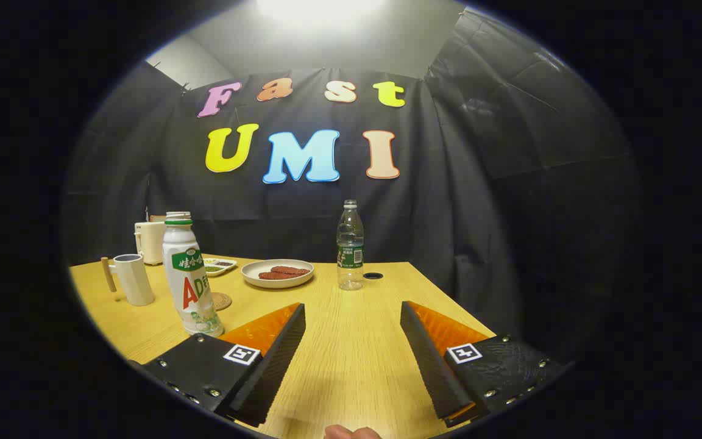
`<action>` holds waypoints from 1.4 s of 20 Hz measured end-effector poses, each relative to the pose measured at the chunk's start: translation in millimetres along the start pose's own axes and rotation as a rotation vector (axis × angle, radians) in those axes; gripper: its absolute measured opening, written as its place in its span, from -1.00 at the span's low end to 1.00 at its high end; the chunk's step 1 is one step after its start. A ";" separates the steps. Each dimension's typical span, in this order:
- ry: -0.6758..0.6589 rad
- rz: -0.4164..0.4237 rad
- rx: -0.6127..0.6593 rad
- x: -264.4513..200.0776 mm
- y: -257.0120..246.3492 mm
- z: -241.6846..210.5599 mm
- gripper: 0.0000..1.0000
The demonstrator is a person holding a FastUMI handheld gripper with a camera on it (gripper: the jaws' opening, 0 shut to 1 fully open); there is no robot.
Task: Take the bottle from table, then pour the juice into the cup, finally place the bottle on the coaster
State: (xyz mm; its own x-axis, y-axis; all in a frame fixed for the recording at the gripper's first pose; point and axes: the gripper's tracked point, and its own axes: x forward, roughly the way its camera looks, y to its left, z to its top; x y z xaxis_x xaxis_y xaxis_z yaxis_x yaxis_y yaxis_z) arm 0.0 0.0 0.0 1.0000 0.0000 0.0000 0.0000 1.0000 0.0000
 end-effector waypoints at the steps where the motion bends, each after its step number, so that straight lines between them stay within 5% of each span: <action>1: 0.008 -0.010 0.002 19.5 -3.6 -2.7 0.92; 10: -0.040 -0.023 0.026 57.6 6.1 32.4 0.92; 18: -0.047 -0.034 0.003 7.8 38.1 60.3 0.92; 28: -0.038 0.083 0.004 -15.0 128.8 56.0 0.92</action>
State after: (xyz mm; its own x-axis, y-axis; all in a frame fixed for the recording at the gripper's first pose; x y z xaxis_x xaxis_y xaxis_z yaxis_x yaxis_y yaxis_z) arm -15.0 128.8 56.0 0.9958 0.0828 0.0380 -0.0829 0.9966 0.0022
